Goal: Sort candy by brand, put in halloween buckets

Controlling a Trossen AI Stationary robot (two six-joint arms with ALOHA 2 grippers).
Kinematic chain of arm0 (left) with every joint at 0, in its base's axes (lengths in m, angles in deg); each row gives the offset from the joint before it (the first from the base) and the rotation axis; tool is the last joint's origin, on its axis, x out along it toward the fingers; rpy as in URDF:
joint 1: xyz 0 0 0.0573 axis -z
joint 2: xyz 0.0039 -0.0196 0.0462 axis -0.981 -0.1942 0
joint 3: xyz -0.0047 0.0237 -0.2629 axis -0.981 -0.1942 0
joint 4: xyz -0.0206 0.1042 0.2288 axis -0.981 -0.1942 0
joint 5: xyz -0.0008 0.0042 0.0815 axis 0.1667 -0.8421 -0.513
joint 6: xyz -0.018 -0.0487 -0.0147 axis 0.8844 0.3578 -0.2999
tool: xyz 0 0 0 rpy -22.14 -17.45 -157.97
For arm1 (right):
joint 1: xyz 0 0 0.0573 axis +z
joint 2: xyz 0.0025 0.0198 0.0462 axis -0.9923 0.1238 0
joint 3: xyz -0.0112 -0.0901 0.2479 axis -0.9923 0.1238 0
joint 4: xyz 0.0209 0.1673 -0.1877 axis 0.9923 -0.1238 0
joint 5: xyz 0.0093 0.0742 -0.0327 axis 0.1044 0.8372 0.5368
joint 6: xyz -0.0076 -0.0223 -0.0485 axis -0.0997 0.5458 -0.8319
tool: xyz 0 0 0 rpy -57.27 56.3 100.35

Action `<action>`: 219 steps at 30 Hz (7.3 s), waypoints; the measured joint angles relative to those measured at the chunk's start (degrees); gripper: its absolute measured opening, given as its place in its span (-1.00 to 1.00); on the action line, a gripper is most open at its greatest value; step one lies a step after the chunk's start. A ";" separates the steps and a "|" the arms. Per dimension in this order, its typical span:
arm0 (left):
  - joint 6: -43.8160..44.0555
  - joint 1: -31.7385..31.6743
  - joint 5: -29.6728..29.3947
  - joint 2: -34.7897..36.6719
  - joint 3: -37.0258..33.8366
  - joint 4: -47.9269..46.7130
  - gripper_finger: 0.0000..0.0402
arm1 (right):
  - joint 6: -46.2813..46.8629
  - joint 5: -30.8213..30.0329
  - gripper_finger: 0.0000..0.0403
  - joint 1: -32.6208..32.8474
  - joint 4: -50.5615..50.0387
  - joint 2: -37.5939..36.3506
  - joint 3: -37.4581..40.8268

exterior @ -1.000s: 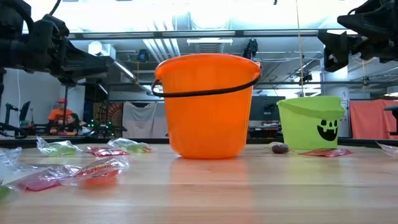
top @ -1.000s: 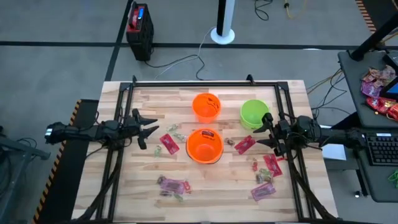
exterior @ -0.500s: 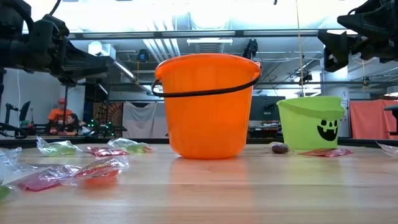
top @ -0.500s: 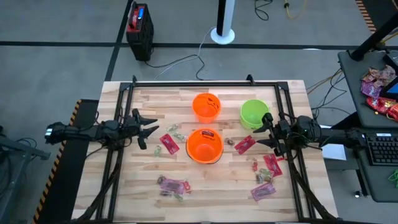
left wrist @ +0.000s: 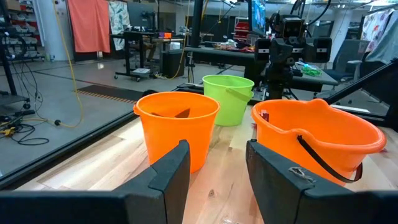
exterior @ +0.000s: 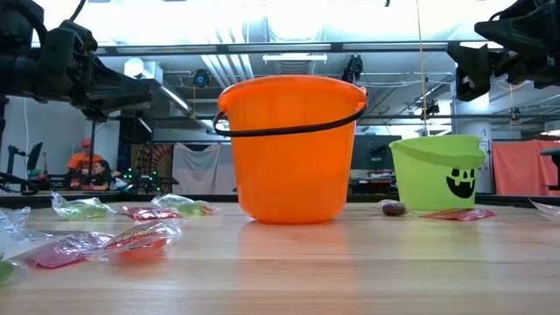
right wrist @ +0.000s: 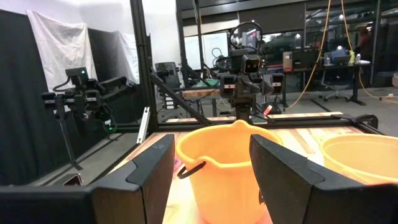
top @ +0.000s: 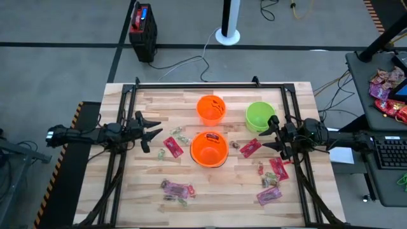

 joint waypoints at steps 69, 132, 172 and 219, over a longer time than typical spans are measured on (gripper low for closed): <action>35.41 -0.07 -1.32 0.09 -0.02 6.28 -0.30 | 44.10 -8.74 0.00 8.90 -92.78 63.31 -77.34; 22.53 0.37 4.98 -40.55 50.47 -50.07 -0.36 | 71.34 -8.36 -0.68 21.79 -57.23 84.41 -46.62; 25.57 0.95 10.03 -51.72 50.38 -49.94 -0.36 | 15.30 -31.04 -0.64 15.42 -33.96 78.55 -72.37; 28.14 -11.26 20.53 -77.86 37.61 -36.56 0.10 | 19.71 -33.94 -0.12 15.02 -34.01 77.83 -73.13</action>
